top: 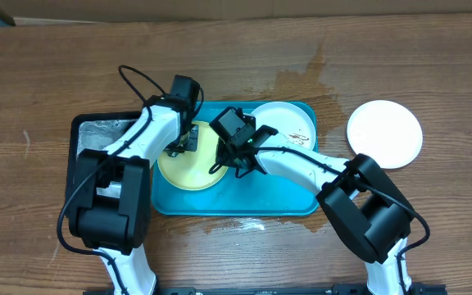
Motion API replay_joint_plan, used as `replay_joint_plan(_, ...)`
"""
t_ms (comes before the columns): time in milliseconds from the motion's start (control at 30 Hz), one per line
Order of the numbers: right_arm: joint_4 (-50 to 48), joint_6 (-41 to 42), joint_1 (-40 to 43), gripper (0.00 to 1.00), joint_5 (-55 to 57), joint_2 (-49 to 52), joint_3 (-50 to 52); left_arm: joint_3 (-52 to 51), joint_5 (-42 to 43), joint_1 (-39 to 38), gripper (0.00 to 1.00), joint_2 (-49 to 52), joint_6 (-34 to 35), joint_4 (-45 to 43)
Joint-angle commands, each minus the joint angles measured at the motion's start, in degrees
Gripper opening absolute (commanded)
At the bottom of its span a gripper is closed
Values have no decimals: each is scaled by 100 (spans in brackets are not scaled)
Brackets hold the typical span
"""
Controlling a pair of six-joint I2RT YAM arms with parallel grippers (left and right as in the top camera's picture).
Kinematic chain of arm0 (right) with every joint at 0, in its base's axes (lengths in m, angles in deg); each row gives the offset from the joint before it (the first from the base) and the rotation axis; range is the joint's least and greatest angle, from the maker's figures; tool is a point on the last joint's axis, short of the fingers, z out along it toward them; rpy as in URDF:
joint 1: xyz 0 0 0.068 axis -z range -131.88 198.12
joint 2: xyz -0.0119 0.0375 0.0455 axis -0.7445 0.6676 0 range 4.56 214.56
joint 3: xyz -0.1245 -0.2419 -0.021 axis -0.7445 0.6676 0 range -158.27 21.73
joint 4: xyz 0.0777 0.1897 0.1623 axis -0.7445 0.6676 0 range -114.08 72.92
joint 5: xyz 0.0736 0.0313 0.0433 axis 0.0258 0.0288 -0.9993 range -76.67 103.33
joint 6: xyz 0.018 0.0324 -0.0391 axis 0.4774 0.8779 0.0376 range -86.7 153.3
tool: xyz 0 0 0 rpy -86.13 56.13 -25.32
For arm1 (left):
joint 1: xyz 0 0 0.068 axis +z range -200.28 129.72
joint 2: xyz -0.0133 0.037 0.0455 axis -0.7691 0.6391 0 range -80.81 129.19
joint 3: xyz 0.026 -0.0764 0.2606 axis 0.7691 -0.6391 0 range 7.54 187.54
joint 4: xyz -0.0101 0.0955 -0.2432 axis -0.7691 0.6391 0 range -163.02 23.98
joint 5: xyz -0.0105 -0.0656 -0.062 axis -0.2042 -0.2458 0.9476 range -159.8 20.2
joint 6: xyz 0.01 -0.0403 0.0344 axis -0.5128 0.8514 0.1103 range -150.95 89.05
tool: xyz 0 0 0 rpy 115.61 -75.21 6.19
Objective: Clean dirty plates on tray and stack at the side
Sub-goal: 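Scrub the yellow plate with the sponge in the left gripper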
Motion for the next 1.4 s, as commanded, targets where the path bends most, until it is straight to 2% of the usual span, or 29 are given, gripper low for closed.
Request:
replay_joint_plan(0,219,2,186,4,282,328,192,107,-223,-219,4,79,205,-11)
replay_joint_plan(300,238,2,186,4,282,328,192,953,-337,-466,4,79,450,570)
replay_joint_plan(433,238,2,186,22,282,328,192,1508,-310,-520,4,79,448,1145)
replay_joint_plan(500,240,0,186,26,280,328,192,1757,-262,-520,4,79,450,1491)
replay_joint_plan(600,243,0,186,29,278,328,192,1910,234,-516,4,79,442,1902)
replay_joint_plan(700,240,-2,186,41,170,328,192,1904,302,-483,4,79,450,2162)
replay_joint_plan(933,356,-2,186,43,0,328,192,2006,1360,-133,4,79,291,2450)
replay_joint_plan(1133,361,0,186,43,-2,328,190,1921,1829,-11,4,79,186,2610)
replay_joint_plan(1233,308,0,186,43,-2,328,190,1593,1886,-111,4,79,278,2330)
replay_joint_plan(1367,291,0,186,42,-2,328,190,717,1880,-354,4,81,671,1436)
